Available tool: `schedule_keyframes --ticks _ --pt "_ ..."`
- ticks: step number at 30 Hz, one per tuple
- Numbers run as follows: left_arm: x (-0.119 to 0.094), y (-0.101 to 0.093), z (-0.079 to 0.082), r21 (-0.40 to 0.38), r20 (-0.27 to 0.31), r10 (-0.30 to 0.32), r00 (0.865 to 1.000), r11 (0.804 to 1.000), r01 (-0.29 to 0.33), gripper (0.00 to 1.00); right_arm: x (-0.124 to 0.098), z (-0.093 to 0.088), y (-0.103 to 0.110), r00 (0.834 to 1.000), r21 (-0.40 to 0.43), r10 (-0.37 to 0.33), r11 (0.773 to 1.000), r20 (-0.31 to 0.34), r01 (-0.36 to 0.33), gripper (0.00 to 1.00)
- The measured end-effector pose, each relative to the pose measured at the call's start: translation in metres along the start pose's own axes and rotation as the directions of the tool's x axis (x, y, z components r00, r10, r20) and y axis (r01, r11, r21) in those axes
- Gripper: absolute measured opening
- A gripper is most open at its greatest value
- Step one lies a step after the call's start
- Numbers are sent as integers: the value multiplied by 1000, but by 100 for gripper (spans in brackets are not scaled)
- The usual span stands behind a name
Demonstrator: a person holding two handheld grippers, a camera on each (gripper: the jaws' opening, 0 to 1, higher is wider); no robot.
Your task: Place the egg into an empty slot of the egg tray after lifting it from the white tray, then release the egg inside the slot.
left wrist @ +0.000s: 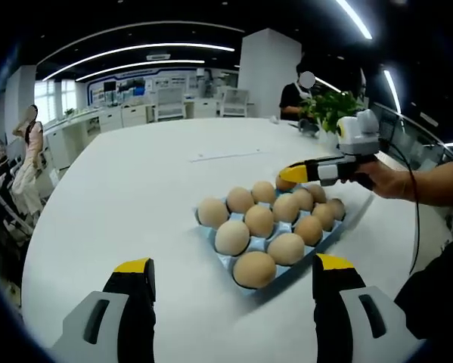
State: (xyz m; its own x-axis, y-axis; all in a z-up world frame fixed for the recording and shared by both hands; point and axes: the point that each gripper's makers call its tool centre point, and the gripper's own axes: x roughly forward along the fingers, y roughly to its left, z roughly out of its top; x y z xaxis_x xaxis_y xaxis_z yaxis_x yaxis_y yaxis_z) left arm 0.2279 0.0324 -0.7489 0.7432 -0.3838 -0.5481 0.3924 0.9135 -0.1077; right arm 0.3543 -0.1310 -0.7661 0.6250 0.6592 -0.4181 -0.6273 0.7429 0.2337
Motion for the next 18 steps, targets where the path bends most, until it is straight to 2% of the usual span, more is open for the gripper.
schedule_keyframes --ticks 1,6,8,18 --pt "0 0 0 0 0 -1 1000 1000 1 85 1 0 0 1000 -1 -3 1000 1 3 25" --pt "1 3 -1 -3 0 0 1000 1000 0 85 5 -14 2 998 40 17 999 -68 -15 25" --pt "1 3 -1 -3 1 0 1000 1000 0 85 7 -11 0 998 29 10 1000 -58 -9 25" --pt "2 2 1 1 4 -4 1000 1000 4 85 9 -11 1 996 -12 33 999 -87 -35 24"
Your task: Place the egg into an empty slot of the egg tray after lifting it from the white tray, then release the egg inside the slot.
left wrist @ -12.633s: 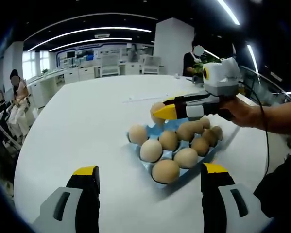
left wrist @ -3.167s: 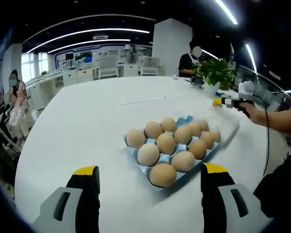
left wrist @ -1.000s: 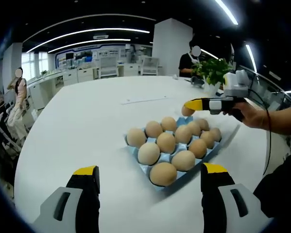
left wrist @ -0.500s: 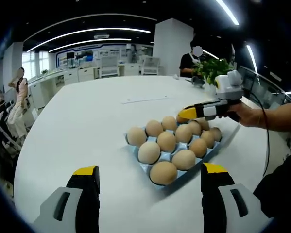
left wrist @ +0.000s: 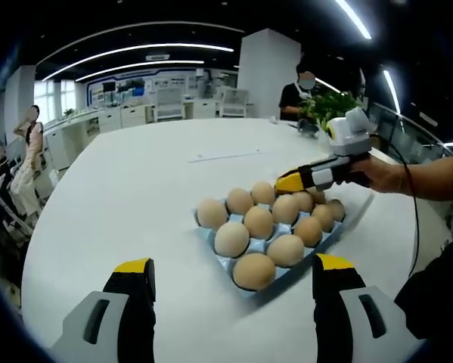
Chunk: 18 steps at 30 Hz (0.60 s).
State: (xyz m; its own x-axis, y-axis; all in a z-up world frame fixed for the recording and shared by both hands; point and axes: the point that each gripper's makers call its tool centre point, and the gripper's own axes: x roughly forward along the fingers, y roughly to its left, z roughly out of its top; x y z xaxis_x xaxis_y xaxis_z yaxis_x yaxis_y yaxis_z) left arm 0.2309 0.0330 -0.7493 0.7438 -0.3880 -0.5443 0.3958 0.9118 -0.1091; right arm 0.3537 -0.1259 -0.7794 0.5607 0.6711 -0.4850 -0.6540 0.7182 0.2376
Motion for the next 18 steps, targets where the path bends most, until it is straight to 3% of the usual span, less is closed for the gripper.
schedule_keyframes --ticks 11,18 --pt "4 -3 2 10 -3 -14 1000 1000 14 85 -16 0 0 999 40 9 999 51 -11 28" --pt "5 -8 4 12 -2 -22 1000 1000 22 85 -47 6 -12 987 99 -27 995 155 11 28"
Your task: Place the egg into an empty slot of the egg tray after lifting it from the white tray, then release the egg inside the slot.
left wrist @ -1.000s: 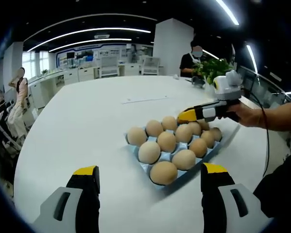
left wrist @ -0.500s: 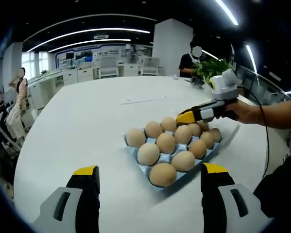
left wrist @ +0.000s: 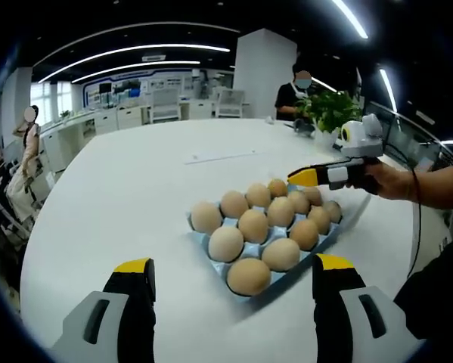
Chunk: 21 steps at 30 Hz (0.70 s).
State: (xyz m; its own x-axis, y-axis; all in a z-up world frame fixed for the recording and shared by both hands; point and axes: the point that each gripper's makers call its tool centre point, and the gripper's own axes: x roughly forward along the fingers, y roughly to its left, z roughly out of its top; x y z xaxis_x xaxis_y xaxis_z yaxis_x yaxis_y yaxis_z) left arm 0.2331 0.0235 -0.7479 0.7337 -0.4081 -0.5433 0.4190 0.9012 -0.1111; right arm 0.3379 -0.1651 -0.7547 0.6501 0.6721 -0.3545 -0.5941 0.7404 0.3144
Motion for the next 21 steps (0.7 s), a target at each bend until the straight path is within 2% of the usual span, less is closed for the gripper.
schedule_keyframes --ticks 4,5,7,9,10,11,12,13,14,15,16,17,18,19,20,21 --pt "1 -3 0 4 -3 -6 1000 1000 6 85 -20 2 -27 996 38 -77 996 38 76 28" --pt "2 -4 0 4 -2 -7 1000 1000 7 85 -26 3 -38 992 47 -117 992 53 114 28" --pt "2 -4 1 3 -3 -8 1000 1000 8 85 -33 5 -48 986 59 -151 987 72 147 27" --pt "2 -5 1 4 -3 -10 1000 1000 10 85 -47 4 -69 971 58 -226 973 80 222 27" --pt "2 -5 1 4 -3 -10 1000 1000 10 85 -49 5 -73 967 56 -241 970 83 237 27" --pt "2 -5 0 4 -4 -10 1000 1000 10 85 -58 2 -90 949 43 -309 951 64 307 27" --pt "1 -5 0 1 -4 -9 1000 1000 9 85 -67 5 -105 926 10 -367 930 83 368 26" --pt "1 -4 0 0 -4 -8 1000 1000 8 85 -73 10 -112 912 18 -396 918 111 396 26" --pt "1 -4 0 -1 -4 -7 1000 1000 7 85 -84 12 -125 885 53 -449 893 120 446 26" --pt "0 -3 -1 -1 -5 -6 1000 1000 6 85 -91 15 -133 871 65 -473 881 135 468 26" --pt "0 -3 -1 -3 -5 -4 1000 1000 4 85 -102 18 -146 842 79 -517 856 153 511 26" --pt "0 -2 -1 -5 -5 0 1000 1000 0 86 -106 19 -150 832 77 -533 846 153 527 26" --pt "-1 -1 -2 -7 -5 1 1000 1000 -1 85 -123 23 -168 785 66 -596 802 171 594 27" --pt "-1 0 -2 -7 -5 2 1000 1000 -2 85 -131 24 -176 763 58 -623 780 176 623 27" --pt "-1 0 -2 -8 -4 4 1000 1000 -4 85 -142 26 -187 730 64 -658 749 185 659 27" --pt "-2 0 -2 -8 -6 4 1000 1000 -4 85 -148 27 -194 714 75 -675 734 187 675 28"
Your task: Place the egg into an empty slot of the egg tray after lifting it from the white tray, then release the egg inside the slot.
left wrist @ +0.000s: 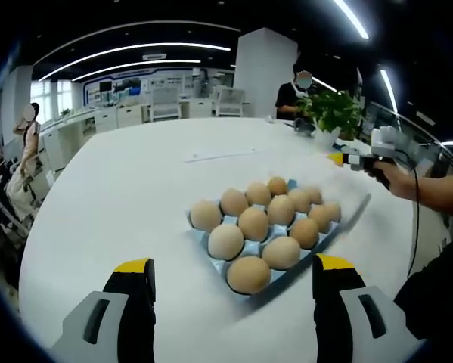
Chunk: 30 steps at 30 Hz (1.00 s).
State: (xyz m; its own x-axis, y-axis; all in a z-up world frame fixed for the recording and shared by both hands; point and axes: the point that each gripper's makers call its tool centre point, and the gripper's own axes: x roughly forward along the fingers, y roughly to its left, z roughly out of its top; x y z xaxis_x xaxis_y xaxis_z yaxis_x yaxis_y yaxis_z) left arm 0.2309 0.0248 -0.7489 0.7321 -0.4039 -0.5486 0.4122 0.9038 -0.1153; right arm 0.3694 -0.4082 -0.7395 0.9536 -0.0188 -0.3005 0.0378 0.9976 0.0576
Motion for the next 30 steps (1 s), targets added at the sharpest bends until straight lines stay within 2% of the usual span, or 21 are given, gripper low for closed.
schedule_keyframes --ticks 3,6,8,12,15,16,17,28,30 --pt "0 0 -1 1 -3 2 1000 1000 -2 85 1 3 -29 997 57 -76 996 14 75 28" --pt "0 0 -1 -6 -1 3 1000 1000 -3 85 4 -7 -44 994 15 -103 995 -36 103 29" --pt "0 0 -1 -1 -2 3 1000 1000 -3 85 9 -8 -46 994 -2 -103 995 -34 103 29" --pt "-1 0 -1 -2 -3 5 1000 1000 -5 85 17 -18 -46 992 -16 -99 995 -74 98 28" --pt "-2 1 -1 -3 -3 10 1000 1000 -10 85 23 -32 -42 988 -79 -81 994 -134 71 28" --pt "-2 1 -1 -3 -4 10 1000 1000 -10 85 23 -23 -43 993 -98 -86 992 -80 78 28" --pt "-2 2 -2 -3 -4 11 1000 1000 -11 85 22 -26 -43 991 -71 -89 994 -103 82 28" --pt "-3 3 -2 -3 -5 13 1000 1000 -13 85 19 -23 -47 994 -44 -74 997 -86 71 25" --pt "-4 4 -2 -5 -3 15 1000 1000 -15 85 14 -15 -46 996 -14 -69 998 -52 68 25"
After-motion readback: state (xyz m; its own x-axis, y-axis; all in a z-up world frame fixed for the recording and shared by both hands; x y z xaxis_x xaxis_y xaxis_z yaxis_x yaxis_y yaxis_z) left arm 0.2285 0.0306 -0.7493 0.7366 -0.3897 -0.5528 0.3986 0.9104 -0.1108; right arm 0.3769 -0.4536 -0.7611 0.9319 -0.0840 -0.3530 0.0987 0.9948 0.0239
